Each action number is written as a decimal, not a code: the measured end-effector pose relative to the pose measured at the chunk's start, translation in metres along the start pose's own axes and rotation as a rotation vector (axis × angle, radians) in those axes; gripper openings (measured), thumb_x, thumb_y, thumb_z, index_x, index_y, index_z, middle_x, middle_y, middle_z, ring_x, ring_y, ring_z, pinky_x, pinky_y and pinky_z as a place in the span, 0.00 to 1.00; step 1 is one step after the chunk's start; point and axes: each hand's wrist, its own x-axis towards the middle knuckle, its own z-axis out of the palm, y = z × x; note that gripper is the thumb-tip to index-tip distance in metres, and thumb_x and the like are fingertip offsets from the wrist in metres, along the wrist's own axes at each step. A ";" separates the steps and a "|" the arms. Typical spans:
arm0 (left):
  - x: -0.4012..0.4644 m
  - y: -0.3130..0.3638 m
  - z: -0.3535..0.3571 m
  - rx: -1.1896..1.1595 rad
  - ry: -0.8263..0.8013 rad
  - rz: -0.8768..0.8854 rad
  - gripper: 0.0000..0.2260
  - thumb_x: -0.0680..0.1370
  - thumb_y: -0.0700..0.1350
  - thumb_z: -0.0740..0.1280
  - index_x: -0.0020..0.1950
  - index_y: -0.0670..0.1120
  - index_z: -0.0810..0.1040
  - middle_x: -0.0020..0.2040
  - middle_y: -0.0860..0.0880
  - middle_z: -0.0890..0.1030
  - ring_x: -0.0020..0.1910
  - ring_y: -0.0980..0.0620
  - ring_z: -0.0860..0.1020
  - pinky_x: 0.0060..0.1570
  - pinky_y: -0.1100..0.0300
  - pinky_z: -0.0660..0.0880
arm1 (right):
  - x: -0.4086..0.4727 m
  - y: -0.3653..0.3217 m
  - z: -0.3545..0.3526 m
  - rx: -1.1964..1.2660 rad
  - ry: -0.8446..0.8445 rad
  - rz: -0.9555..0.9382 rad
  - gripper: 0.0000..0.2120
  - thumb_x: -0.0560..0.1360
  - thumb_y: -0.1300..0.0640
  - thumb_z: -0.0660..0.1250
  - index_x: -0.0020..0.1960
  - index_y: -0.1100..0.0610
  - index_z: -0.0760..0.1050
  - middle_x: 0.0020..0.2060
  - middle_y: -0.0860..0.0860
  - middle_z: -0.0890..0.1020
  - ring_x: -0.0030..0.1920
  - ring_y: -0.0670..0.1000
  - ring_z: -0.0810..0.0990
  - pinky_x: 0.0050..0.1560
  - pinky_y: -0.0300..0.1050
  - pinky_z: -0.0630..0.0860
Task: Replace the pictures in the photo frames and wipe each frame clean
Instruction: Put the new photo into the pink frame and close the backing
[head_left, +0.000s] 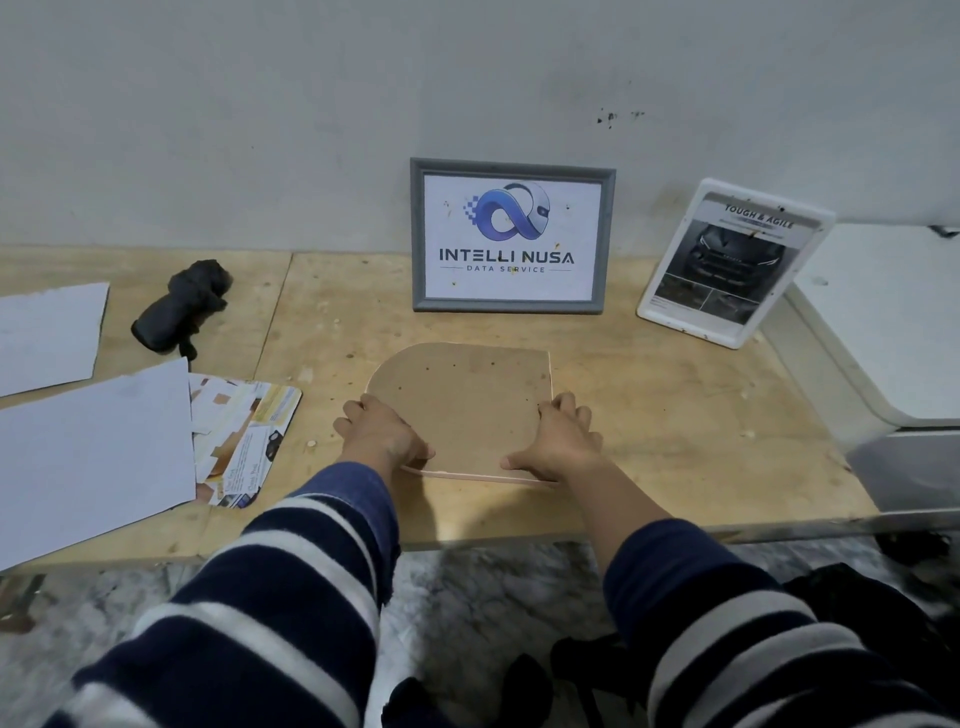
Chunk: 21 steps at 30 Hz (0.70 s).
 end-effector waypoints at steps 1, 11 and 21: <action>-0.001 0.002 0.000 0.027 -0.005 -0.018 0.49 0.66 0.48 0.78 0.76 0.41 0.50 0.70 0.43 0.59 0.69 0.42 0.59 0.67 0.48 0.64 | 0.001 0.001 0.000 -0.020 0.007 -0.015 0.41 0.65 0.40 0.75 0.71 0.55 0.63 0.66 0.51 0.63 0.66 0.55 0.63 0.65 0.55 0.66; 0.003 0.043 -0.001 0.395 -0.026 0.362 0.49 0.68 0.50 0.73 0.78 0.48 0.44 0.78 0.49 0.41 0.77 0.43 0.45 0.73 0.43 0.55 | 0.012 0.012 -0.012 -0.047 -0.029 -0.132 0.37 0.72 0.68 0.58 0.78 0.53 0.53 0.77 0.47 0.52 0.76 0.55 0.50 0.76 0.54 0.50; 0.012 0.084 0.014 0.738 -0.147 0.546 0.57 0.66 0.56 0.78 0.79 0.50 0.38 0.79 0.52 0.36 0.78 0.45 0.40 0.73 0.39 0.53 | 0.033 0.011 -0.029 -0.309 -0.127 -0.204 0.37 0.70 0.57 0.71 0.75 0.54 0.60 0.76 0.51 0.60 0.74 0.57 0.57 0.75 0.63 0.42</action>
